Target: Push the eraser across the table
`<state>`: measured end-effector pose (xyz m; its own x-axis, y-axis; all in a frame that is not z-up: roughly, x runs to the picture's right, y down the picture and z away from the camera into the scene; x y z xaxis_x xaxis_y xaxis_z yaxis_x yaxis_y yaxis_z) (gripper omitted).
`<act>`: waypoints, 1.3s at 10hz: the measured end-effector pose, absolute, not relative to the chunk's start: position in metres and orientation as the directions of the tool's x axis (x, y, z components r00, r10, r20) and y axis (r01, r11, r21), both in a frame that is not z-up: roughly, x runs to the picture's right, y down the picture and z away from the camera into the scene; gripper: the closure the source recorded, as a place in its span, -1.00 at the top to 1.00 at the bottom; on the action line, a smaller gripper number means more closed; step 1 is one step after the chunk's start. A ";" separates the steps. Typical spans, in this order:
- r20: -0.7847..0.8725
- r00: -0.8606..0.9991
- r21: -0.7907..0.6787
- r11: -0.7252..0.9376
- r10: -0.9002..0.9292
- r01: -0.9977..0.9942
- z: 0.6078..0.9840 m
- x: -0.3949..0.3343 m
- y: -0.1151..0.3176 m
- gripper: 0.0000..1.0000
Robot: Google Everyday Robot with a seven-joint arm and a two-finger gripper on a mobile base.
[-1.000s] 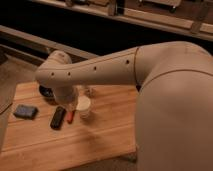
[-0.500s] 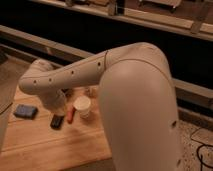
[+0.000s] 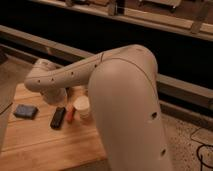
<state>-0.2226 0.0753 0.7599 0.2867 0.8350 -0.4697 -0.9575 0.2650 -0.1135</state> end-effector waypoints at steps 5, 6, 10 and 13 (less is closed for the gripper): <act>-0.509 0.290 -0.113 0.271 0.810 -0.956 0.788 -0.233 0.101 -1.00; -0.522 0.320 -0.138 0.292 0.791 -0.946 0.789 -0.245 0.114 -1.00; -0.531 0.392 -0.199 0.338 0.751 -0.920 0.790 -0.267 0.130 -1.00; -0.529 0.397 -0.209 0.339 0.750 -0.917 0.792 -0.266 0.126 -1.00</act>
<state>-0.2657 0.1264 0.7915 0.3974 0.7500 -0.5287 -0.9174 0.3390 -0.2086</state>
